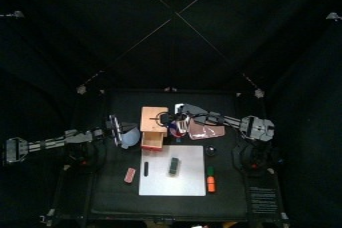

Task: Place sushi on board then cut the sushi with the knife then place the pieces on the plate
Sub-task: Pick knife at handle with right hand

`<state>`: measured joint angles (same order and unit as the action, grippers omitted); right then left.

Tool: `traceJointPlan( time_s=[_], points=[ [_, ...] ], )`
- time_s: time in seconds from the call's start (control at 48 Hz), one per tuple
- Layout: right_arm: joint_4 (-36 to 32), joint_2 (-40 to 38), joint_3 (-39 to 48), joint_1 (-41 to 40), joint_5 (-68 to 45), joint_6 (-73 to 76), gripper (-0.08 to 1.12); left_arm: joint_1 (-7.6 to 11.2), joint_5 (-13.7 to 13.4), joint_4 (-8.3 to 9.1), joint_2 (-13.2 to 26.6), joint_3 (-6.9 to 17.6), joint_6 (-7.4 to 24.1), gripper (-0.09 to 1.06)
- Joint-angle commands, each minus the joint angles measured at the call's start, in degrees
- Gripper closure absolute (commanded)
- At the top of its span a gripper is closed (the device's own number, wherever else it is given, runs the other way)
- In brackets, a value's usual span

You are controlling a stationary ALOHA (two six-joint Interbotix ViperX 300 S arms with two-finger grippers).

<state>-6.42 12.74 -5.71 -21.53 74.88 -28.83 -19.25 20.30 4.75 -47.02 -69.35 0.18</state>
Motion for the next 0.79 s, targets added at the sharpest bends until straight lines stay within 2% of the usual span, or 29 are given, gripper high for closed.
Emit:
traceJointPlan(
  time_s=[0.021,0.167,0.792],
  points=[
    [0.18,-1.49,-0.26,-0.09,0.09,-0.44,0.19,-0.18,0.62,-0.62,0.09,1.05,-0.18,0.88],
    [0.18,-1.49,0.79,0.44,0.62,-0.44,0.23,-0.18,0.62,-2.11,0.09,1.14,-0.18,0.88],
    [-0.09,-1.32,-2.20,1.67,2.64,-0.53,0.26,-0.18,0.62,-2.29,0.09,1.41,-0.18,0.88]
  ],
)
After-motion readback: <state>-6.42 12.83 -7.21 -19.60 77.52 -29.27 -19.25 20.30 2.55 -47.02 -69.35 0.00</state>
